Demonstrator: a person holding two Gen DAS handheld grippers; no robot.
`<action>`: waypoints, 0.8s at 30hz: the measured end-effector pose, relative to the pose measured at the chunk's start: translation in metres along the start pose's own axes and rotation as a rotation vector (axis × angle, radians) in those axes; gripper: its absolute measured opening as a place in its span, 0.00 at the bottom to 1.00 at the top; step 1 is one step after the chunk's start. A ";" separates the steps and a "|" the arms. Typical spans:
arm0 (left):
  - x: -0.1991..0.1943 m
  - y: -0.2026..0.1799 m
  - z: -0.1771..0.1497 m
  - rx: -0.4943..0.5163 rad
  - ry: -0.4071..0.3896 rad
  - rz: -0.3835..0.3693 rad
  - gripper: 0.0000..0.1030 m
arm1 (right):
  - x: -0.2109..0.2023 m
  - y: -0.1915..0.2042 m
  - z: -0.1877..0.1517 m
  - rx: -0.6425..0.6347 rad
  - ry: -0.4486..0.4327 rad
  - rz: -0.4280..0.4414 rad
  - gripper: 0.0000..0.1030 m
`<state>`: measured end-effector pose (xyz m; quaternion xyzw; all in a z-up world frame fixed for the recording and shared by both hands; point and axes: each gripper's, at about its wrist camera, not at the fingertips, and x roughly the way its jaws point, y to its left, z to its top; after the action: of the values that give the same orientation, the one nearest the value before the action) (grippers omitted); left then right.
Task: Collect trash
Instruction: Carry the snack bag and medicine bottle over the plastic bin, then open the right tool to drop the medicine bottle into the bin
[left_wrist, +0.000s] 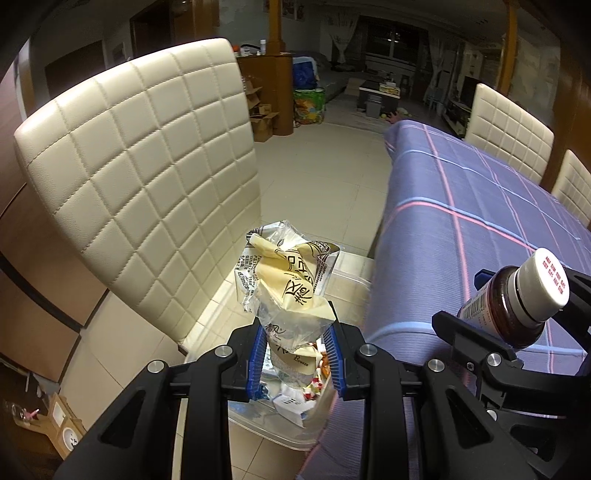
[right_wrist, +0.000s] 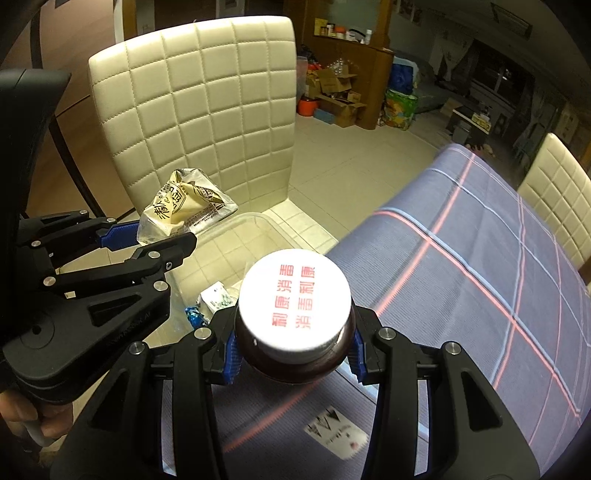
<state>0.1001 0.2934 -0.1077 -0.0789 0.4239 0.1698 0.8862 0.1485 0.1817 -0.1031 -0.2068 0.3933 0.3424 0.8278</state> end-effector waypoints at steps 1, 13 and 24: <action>0.000 0.002 0.000 -0.003 -0.001 0.004 0.28 | 0.002 0.002 0.002 -0.003 0.000 0.002 0.45; 0.021 0.037 0.005 -0.063 0.023 0.037 0.28 | 0.025 0.022 0.019 -0.043 0.021 0.036 0.45; 0.030 0.045 0.007 -0.080 0.031 0.041 0.28 | 0.036 0.028 0.027 -0.055 0.034 0.042 0.45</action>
<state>0.1060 0.3444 -0.1266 -0.1082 0.4319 0.2036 0.8720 0.1580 0.2322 -0.1167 -0.2268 0.4019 0.3667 0.8078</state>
